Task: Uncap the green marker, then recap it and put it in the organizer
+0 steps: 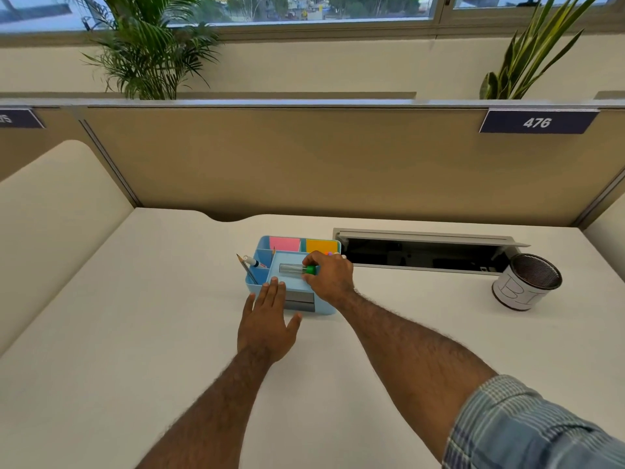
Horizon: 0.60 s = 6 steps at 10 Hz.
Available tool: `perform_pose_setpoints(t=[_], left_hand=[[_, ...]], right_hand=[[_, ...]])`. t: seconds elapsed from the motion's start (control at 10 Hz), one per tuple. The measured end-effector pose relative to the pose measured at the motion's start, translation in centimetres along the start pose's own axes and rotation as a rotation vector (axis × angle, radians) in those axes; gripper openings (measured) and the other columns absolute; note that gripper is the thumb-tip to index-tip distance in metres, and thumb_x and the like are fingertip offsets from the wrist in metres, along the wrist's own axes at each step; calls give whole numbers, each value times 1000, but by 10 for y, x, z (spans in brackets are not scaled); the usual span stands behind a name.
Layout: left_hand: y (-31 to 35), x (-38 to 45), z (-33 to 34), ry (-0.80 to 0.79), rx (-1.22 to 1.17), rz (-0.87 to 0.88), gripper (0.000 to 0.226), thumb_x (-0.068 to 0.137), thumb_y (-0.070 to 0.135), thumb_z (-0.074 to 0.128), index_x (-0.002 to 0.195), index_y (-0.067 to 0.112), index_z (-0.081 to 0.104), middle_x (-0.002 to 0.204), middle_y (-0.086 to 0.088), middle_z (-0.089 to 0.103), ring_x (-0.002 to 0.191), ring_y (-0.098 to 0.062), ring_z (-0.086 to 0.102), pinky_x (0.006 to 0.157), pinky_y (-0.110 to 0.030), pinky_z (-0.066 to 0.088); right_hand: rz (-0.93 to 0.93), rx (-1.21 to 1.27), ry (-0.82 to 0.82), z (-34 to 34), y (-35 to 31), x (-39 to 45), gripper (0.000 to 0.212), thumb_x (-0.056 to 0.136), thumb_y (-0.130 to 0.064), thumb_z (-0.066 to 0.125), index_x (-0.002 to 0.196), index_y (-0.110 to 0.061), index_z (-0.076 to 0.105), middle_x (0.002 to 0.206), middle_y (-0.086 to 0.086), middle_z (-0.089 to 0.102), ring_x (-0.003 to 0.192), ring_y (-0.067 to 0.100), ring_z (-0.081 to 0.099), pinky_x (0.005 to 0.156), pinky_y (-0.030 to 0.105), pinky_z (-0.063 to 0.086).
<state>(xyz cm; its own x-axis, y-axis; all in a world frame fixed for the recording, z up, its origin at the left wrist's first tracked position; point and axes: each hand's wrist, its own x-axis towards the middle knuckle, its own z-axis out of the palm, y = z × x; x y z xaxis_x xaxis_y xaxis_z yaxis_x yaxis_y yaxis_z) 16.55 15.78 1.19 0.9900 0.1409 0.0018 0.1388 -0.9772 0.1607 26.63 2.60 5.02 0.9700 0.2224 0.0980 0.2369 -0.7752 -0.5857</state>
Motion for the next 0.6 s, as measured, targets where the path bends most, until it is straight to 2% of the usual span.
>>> perform_pose_setpoints(t=[0.2,0.4,0.5,0.6], left_hand=[[2,-1,-3,-29,3,-16,80,91,62,27,153,20,0,163,1,0,150,-15,0,116,-33,-5],[-2,8,-24,-145,-7,8,79,91,54,40,153,17,9,163,-2,8,150,-19,8,119,-36,12],[4,9,-38,-196,-11,-27,76,91,52,42,152,14,17,161,-5,19,147,-22,19,116,-37,23],[18,10,-56,-207,17,-49,66,90,50,45,144,14,35,147,-6,46,131,-22,45,103,-36,43]], right_hand=[[12,31,9,-2,3,-3,48,79,-38,72,124,-30,58,124,-2,65,118,22,50,100,40,34],[36,39,75,-27,22,-17,55,77,-46,72,126,-27,56,126,-1,62,120,22,48,98,38,34],[4,-25,123,-44,33,-26,54,78,-50,68,125,-26,56,126,-2,62,122,21,48,100,39,33],[-39,-130,136,-71,41,-32,53,80,-55,61,123,-25,58,121,-3,63,118,21,50,99,39,34]])
